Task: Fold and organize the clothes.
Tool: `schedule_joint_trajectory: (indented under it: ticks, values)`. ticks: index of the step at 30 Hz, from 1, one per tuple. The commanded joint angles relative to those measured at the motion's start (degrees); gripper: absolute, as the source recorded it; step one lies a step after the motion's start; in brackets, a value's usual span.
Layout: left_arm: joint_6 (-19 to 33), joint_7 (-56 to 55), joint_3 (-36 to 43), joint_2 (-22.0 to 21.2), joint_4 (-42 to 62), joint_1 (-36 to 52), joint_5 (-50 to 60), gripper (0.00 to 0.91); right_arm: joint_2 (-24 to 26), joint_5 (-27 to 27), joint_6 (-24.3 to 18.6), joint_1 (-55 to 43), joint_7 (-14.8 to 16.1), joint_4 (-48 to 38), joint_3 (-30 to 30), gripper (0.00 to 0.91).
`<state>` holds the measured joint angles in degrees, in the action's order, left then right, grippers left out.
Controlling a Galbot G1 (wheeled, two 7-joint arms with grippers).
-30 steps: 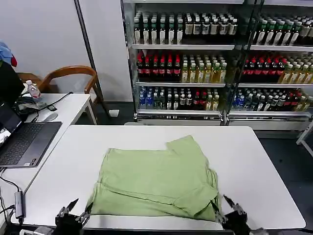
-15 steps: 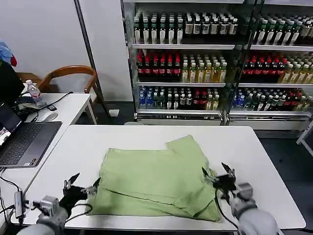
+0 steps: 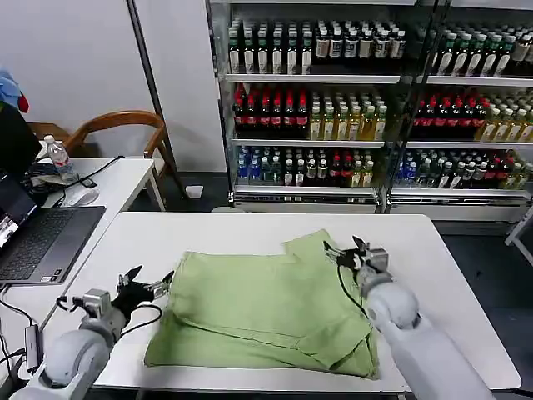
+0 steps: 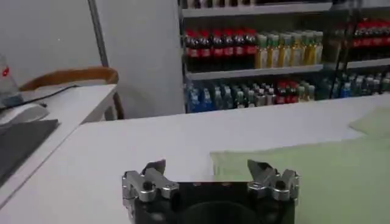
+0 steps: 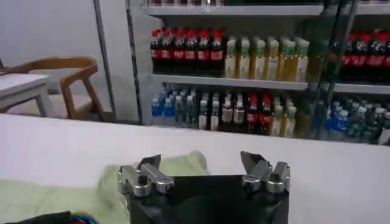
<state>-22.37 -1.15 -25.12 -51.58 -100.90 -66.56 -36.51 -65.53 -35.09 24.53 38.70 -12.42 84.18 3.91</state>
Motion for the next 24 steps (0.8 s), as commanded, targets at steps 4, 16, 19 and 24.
schedule_joint_trajectory:
  ticks: [4, 16, 19, 24]
  values:
    - [2.2, 1.8, 8.3, -0.5, 12.6, 13.1, -1.9, 0.907, -8.1, 1.3, -0.9, -13.1, 0.2, -20.5, -4.9, 0.907]
    - [3.8, 3.6, 11.4, -2.5, 17.5, 16.0, -1.4, 0.907, -10.2, 1.0, -0.6, -12.4, 0.1, -23.8, -2.2, 0.907]
    - [3.9, 3.7, 12.8, -2.6, 18.4, 17.3, -1.5, 0.907, -10.6, 0.9, -0.5, -12.0, -0.1, -23.1, -1.9, 0.907]
    - [3.7, 3.5, 14.5, -3.3, 19.4, 19.1, -1.5, 0.907, -10.1, 0.8, -0.2, -11.3, -0.2, -22.1, -2.3, 0.907]
